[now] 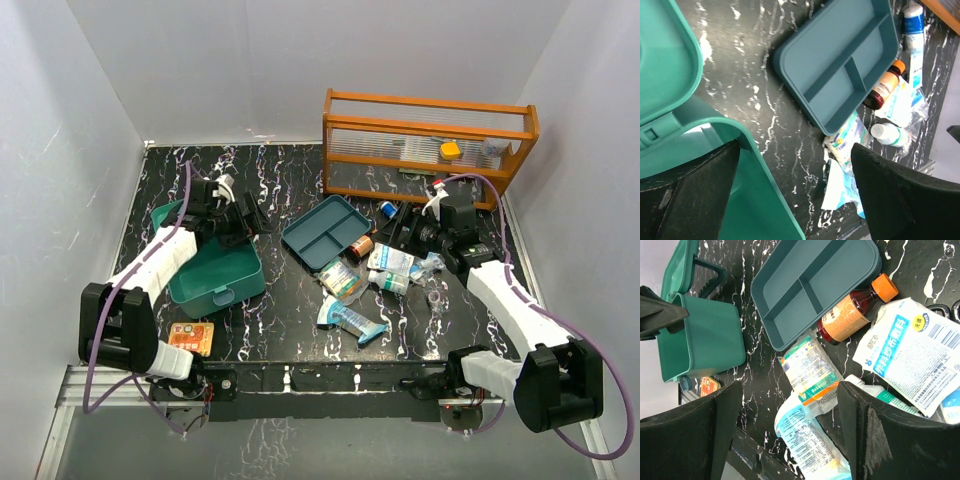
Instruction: Organize the medicine kit
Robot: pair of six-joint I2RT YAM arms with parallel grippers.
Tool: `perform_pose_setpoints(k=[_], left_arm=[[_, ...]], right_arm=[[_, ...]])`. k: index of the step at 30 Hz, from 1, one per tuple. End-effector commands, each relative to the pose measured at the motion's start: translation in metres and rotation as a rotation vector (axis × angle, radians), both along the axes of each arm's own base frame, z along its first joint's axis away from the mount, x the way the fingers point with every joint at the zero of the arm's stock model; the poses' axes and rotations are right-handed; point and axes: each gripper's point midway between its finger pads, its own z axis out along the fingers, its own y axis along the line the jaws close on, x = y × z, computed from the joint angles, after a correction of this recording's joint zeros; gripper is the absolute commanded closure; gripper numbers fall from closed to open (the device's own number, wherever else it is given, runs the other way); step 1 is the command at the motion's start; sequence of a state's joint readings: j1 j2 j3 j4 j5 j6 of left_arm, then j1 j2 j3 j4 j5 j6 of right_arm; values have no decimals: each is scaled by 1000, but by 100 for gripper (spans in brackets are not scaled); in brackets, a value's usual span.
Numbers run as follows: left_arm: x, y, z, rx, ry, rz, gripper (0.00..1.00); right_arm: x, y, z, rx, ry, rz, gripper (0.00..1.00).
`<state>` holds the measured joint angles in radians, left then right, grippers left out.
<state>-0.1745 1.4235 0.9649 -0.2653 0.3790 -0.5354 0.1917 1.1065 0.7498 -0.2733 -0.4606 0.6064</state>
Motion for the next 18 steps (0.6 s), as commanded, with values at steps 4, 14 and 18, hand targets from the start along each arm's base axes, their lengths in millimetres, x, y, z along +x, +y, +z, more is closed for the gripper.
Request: perform_pose_setpoints(k=[4, 14, 18], left_arm=[[-2, -42, 40, -140, -67, -48, 9], [-1, -75, 41, -294, -39, -118, 10], [-2, -82, 42, -284, -56, -130, 10]], right_arm=[[15, 6, 17, -54, -67, -9, 27], [27, 1, -18, -172, 89, -153, 31], [38, 12, -27, -151, 132, -213, 32]])
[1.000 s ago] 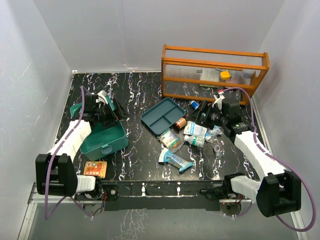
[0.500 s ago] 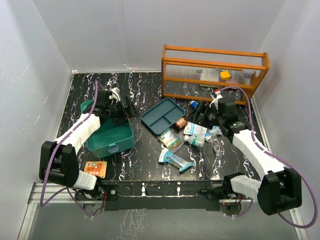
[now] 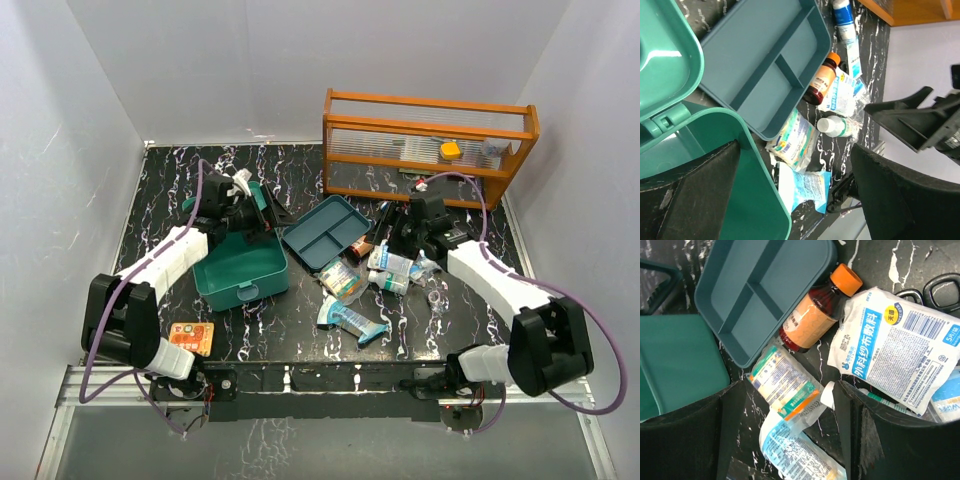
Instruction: Organize the medicine kit
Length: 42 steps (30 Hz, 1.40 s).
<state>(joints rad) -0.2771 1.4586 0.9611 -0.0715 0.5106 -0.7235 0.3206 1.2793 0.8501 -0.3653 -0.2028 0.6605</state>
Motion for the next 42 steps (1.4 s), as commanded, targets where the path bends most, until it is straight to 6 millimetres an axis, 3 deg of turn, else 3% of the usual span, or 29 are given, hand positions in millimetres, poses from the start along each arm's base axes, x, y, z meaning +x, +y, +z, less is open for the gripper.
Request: perform_pose_setpoints(k=[1, 8, 16, 28, 42], left_arm=[[-6, -17, 14, -56, -33, -52, 10], [-13, -8, 7, 9, -26, -45, 10], [-18, 24, 3, 202, -16, 16, 9], [-25, 36, 47, 225, -112, 52, 8], [-28, 61, 82, 288, -194, 170, 6]], right_arm=[[24, 8, 8, 7, -15, -113, 32], [38, 34, -13, 88, 28, -249, 41], [53, 24, -38, 56, 79, -423, 50], [71, 26, -56, 2, 83, -435, 55], [65, 26, -77, -29, 144, -427, 51]])
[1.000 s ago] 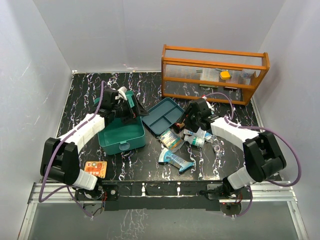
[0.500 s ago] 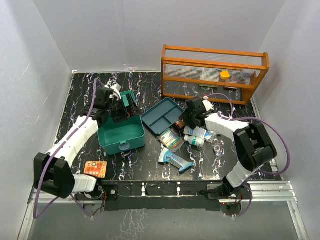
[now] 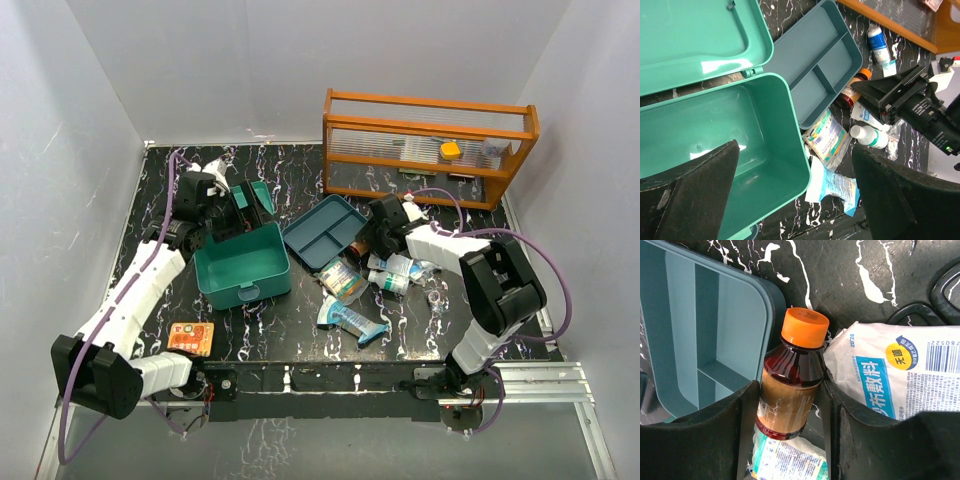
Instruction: Organize the medicine kit
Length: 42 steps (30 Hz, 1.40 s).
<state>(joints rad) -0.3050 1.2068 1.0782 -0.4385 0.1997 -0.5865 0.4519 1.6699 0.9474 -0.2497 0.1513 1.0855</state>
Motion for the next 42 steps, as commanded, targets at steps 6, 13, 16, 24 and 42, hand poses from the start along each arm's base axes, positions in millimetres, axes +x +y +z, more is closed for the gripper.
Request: perform_pose_setpoints(k=[6, 13, 16, 24, 42], left_arm=[[-3, 13, 28, 28, -67, 52, 5], [-5, 26, 32, 65, -70, 117, 4], [-10, 40, 45, 75, -34, 210, 1], [-26, 88, 68, 145, -107, 426, 1], [-63, 142, -64, 197, 225, 570, 40]], right_arm=[[13, 4, 9, 4, -46, -10, 56], [16, 0, 51, 3, -161, 7, 65], [12, 0, 75, 23, -209, 36, 66], [-7, 20, 155, 125, -371, 202, 66], [-65, 179, 225, 185, -534, 697, 67]])
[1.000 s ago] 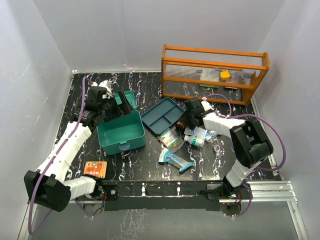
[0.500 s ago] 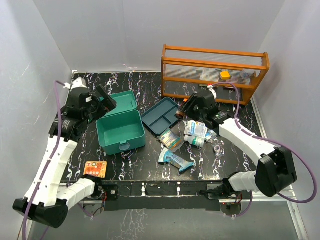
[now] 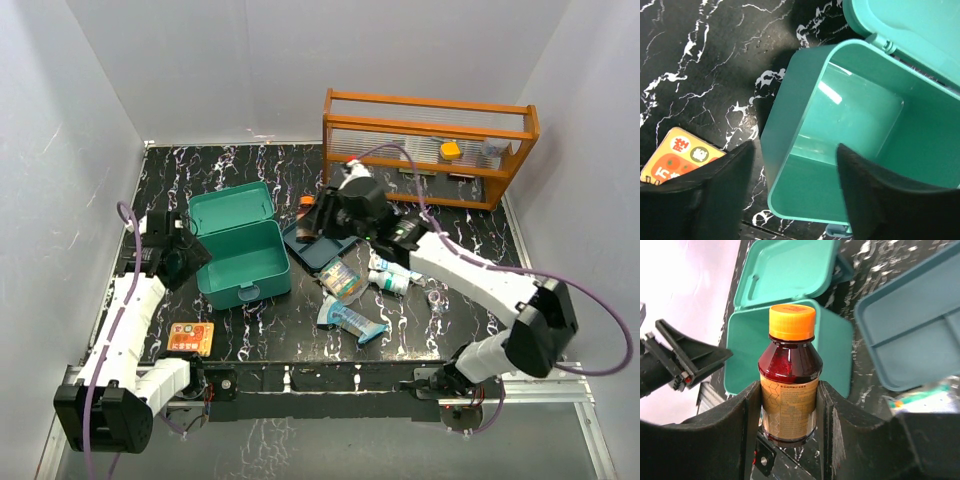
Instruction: Organize the medicine kit
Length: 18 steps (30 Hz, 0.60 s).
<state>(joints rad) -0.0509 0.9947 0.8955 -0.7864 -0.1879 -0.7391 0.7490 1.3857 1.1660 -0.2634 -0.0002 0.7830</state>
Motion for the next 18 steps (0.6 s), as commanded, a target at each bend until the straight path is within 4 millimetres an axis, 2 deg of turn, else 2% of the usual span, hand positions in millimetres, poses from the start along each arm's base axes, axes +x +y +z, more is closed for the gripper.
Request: perform_pose_setpoints(k=[1, 4, 9, 10, 14, 18], left_arm=[[10, -8, -1, -34, -49, -63, 49], [6, -7, -7, -19, -8, -83, 60], [7, -15, -5, -36, -24, -159, 64], [8, -18, -4, -46, -33, -178, 64], [11, -32, 0, -96, -71, -248, 70], [7, -35, -5, -109, -60, -272, 74]], right_arm=[[-7, 58, 20, 25, -55, 120, 67], [-17, 91, 14, 1, -59, 188, 67], [-28, 133, -4, -44, -59, 280, 67], [-29, 142, -15, -62, -48, 293, 67], [-34, 164, -37, -95, -29, 327, 67], [-36, 177, -59, -119, -6, 351, 67]])
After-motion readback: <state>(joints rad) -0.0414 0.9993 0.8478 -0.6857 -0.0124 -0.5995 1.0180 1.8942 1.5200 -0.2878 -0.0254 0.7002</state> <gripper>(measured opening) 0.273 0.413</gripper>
